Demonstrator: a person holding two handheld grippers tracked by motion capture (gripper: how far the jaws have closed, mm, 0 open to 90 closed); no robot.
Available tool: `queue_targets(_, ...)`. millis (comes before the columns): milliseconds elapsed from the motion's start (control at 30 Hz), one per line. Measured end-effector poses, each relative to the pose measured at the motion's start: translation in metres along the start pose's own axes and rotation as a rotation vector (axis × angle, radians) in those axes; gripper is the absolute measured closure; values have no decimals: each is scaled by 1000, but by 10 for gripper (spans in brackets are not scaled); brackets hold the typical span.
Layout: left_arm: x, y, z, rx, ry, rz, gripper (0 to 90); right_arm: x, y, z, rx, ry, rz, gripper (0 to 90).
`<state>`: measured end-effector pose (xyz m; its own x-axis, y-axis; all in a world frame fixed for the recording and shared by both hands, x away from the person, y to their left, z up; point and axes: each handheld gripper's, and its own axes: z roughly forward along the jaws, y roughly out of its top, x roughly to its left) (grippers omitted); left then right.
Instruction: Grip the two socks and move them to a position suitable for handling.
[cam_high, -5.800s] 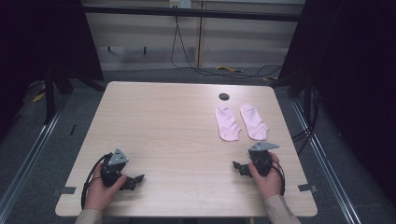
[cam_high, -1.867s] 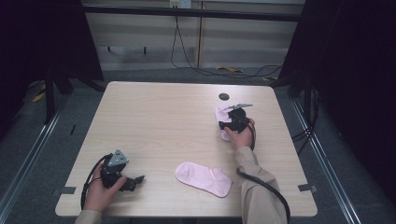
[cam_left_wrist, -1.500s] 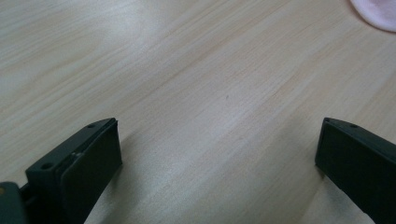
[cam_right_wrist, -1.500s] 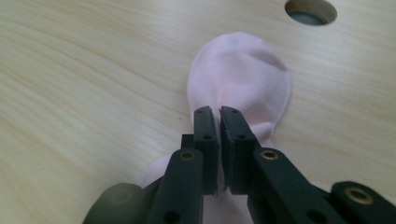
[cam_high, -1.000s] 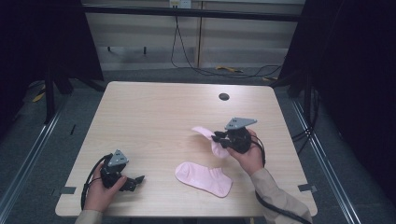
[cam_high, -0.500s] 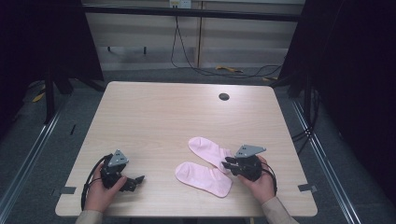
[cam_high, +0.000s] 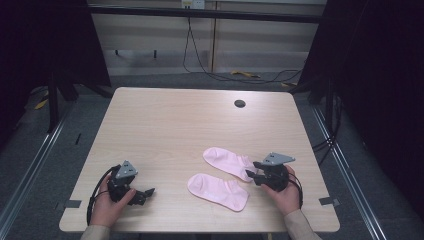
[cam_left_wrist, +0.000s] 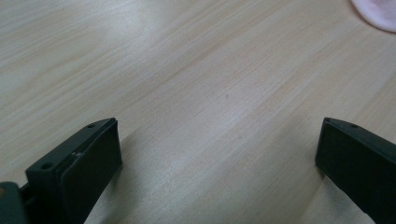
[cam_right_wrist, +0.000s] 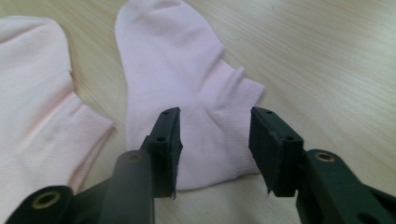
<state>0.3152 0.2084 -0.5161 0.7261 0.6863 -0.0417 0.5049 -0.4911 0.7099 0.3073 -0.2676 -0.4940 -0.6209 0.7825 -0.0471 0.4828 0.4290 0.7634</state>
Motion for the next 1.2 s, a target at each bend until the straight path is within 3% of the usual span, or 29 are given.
queue_targets(133, 0, 0, 0, 0, 0, 0, 0, 6, -1, -10, -24, 14, 8, 431)
queue_targets(300, 0, 0, 0, 0, 0, 0, 0, 19, -1, -21, -56, 52, 10, 408)
queue_targets(400, 0, 0, 0, 0, 0, 0, 0, 32, -2, -22, -50, 68, -16, 435)
queue_targets(467, 0, 0, 0, 0, 0, 0, 0, 41, -2, -22, -50, 88, -52, 498)
queue_targets(533, 0, 0, 0, -5, 1, -7, 0, 45, -1, -23, -58, 81, -72, 533)
queue_targets(733, 0, 0, 0, -5, 1, -7, 0, 49, -8, -20, -21, 117, -50, 610)
queue_targets(833, 0, 0, 0, -5, 1, -6, 0, 51, -9, -18, 7, 109, -72, 608)
queue_targets(1200, -1, 0, 0, 0, 6, -9, 0, 54, -11, -14, 53, 102, -62, 680)
